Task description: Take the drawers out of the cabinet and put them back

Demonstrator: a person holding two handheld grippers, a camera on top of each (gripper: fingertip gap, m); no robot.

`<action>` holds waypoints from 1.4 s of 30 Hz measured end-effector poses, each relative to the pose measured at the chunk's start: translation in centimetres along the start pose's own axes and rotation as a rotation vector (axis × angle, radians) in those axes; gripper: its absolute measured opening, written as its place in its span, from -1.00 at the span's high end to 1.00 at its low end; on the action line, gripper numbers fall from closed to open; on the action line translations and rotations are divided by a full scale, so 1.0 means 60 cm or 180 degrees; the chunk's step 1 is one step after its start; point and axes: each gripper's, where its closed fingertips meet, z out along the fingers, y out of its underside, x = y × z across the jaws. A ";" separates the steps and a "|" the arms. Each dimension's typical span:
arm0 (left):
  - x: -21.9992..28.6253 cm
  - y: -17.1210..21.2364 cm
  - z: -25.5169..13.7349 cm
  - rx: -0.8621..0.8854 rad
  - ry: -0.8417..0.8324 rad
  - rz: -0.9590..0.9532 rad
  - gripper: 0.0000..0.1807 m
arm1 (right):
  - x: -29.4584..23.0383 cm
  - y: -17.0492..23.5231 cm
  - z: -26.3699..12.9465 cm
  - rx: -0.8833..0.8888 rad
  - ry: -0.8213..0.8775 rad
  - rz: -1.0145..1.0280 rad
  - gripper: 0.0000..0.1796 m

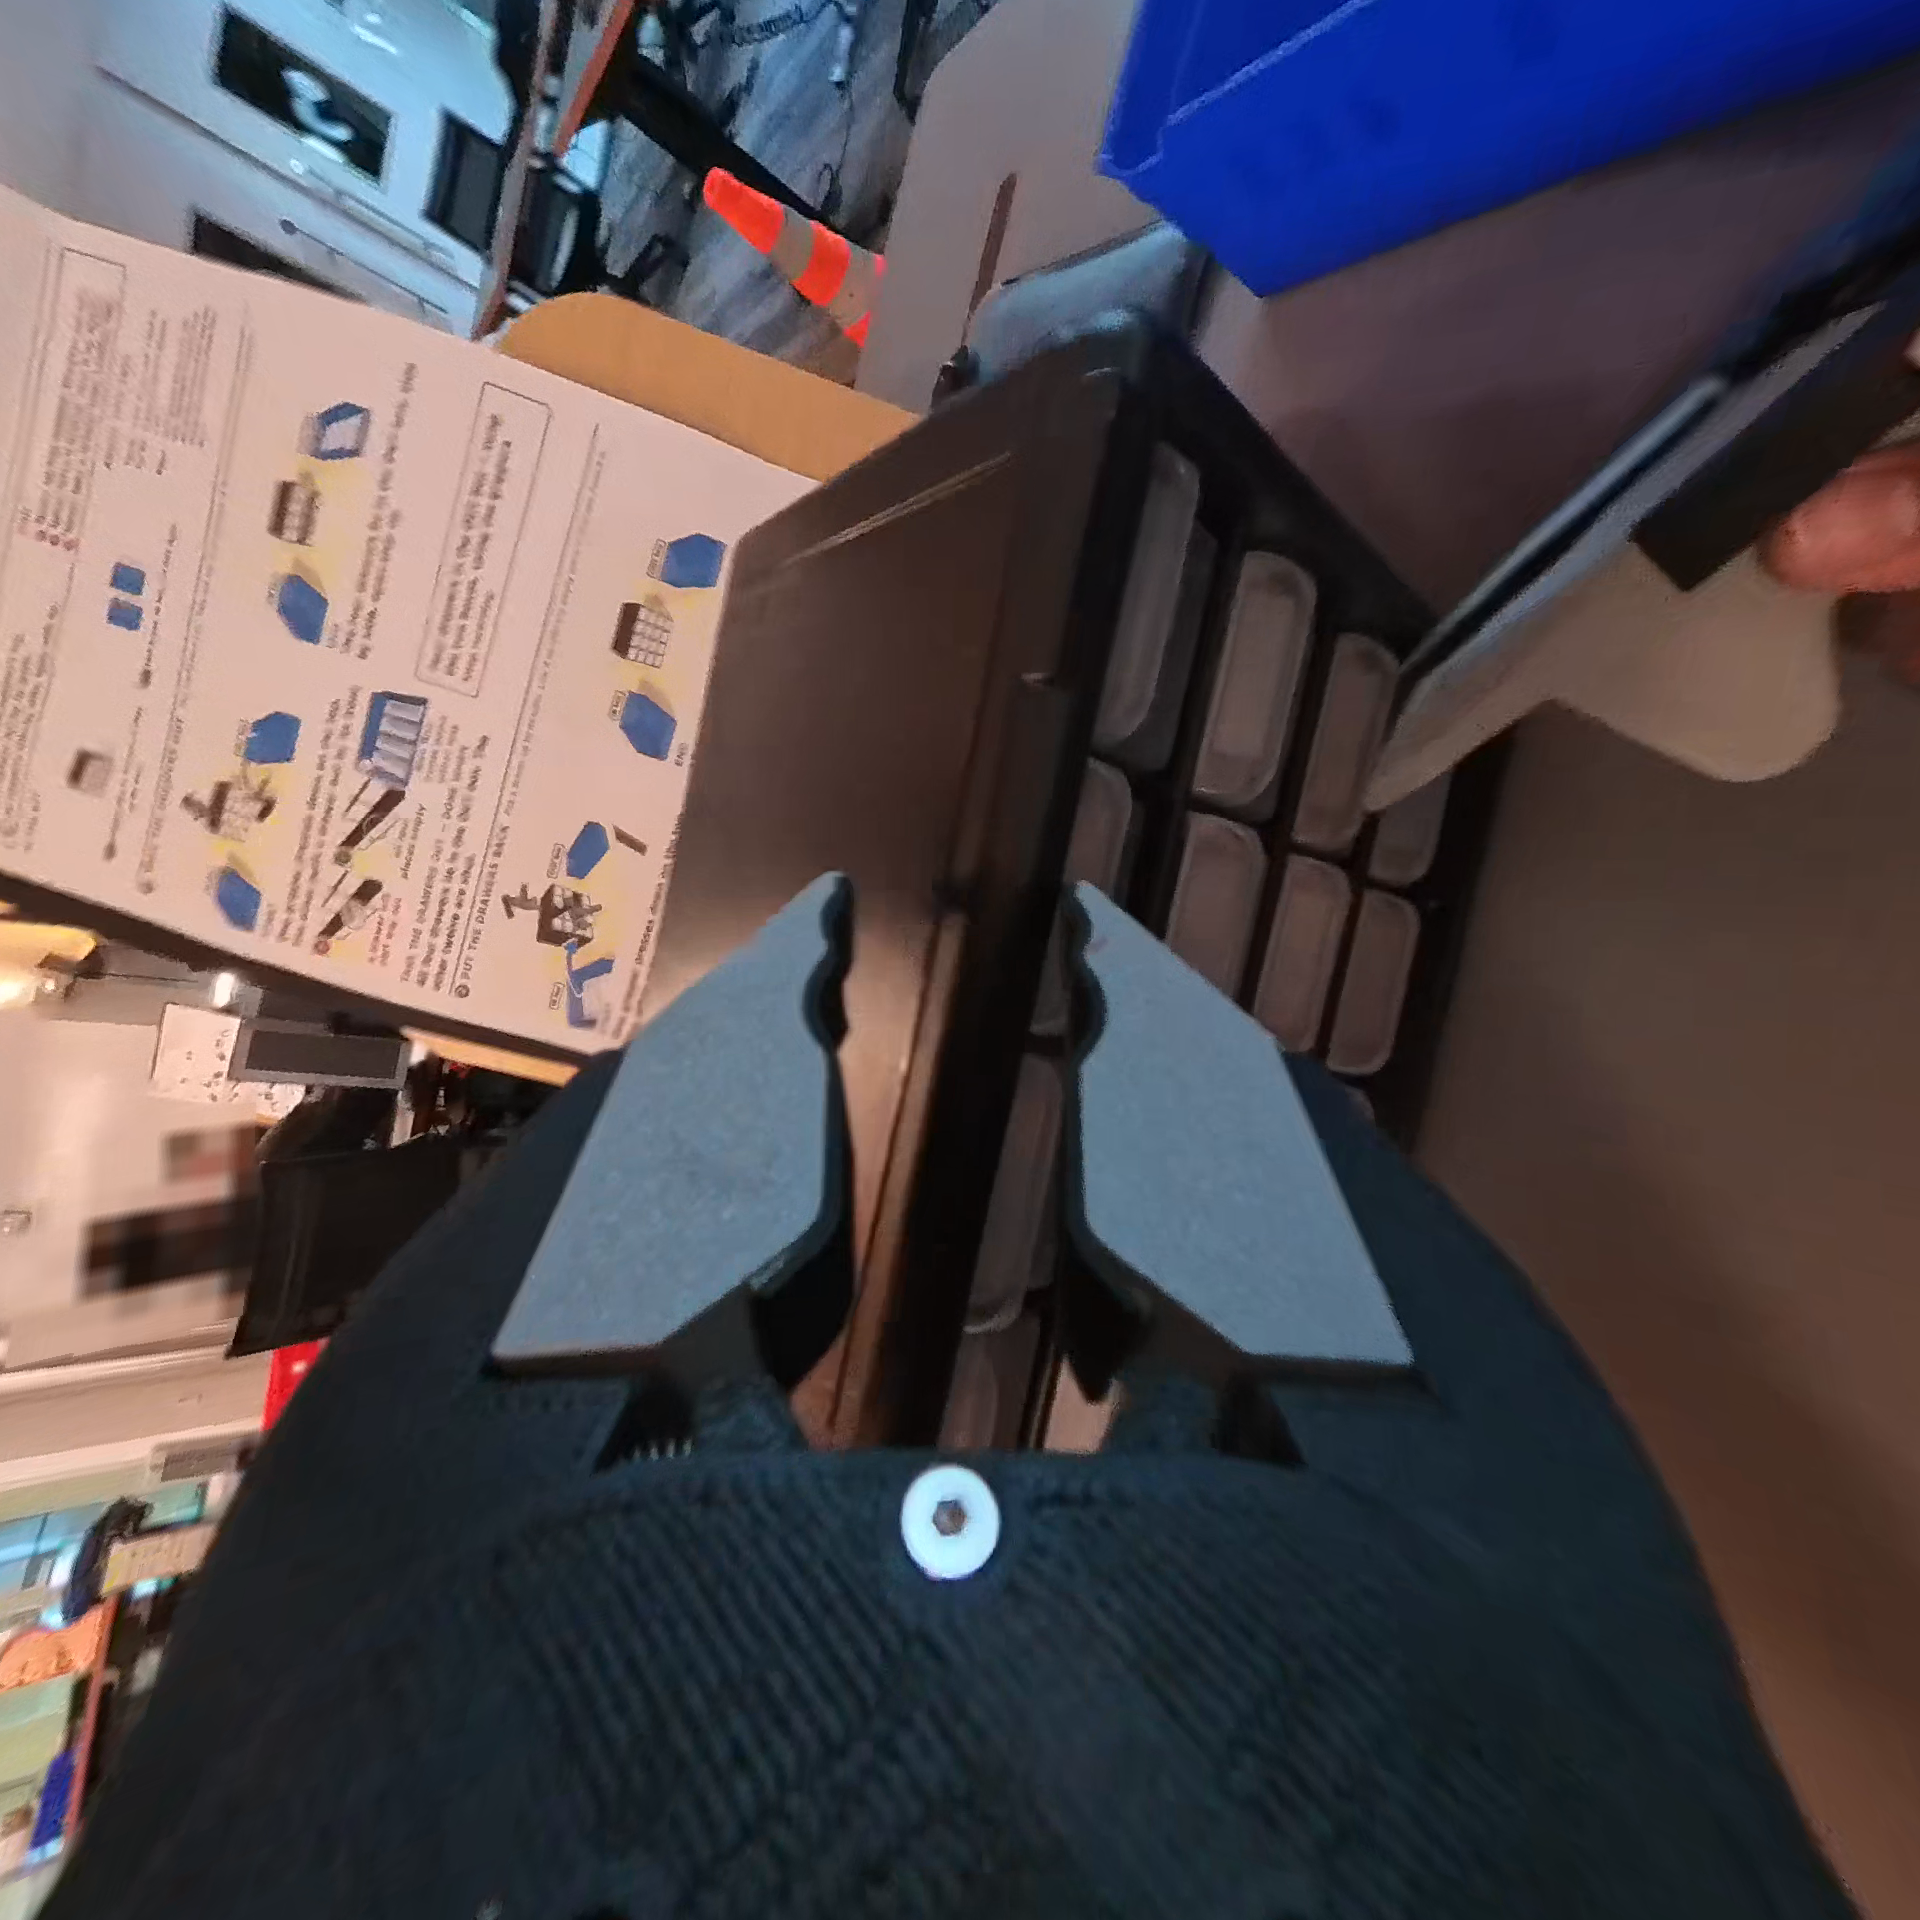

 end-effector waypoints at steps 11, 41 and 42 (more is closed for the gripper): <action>-0.003 0.013 0.011 -0.0335 0.0195 -0.0396 0.64 | 0.016 -0.005 -0.005 0.0262 -0.0203 0.0207 0.92; -0.012 0.019 0.023 -0.0244 0.0437 -0.0504 0.58 | 0.023 0.084 -0.085 -0.3514 0.1419 -0.5359 0.82; -0.012 0.019 0.023 -0.0232 0.0431 -0.0501 0.58 | 0.015 0.105 -0.104 -0.3737 0.1159 -0.5243 0.86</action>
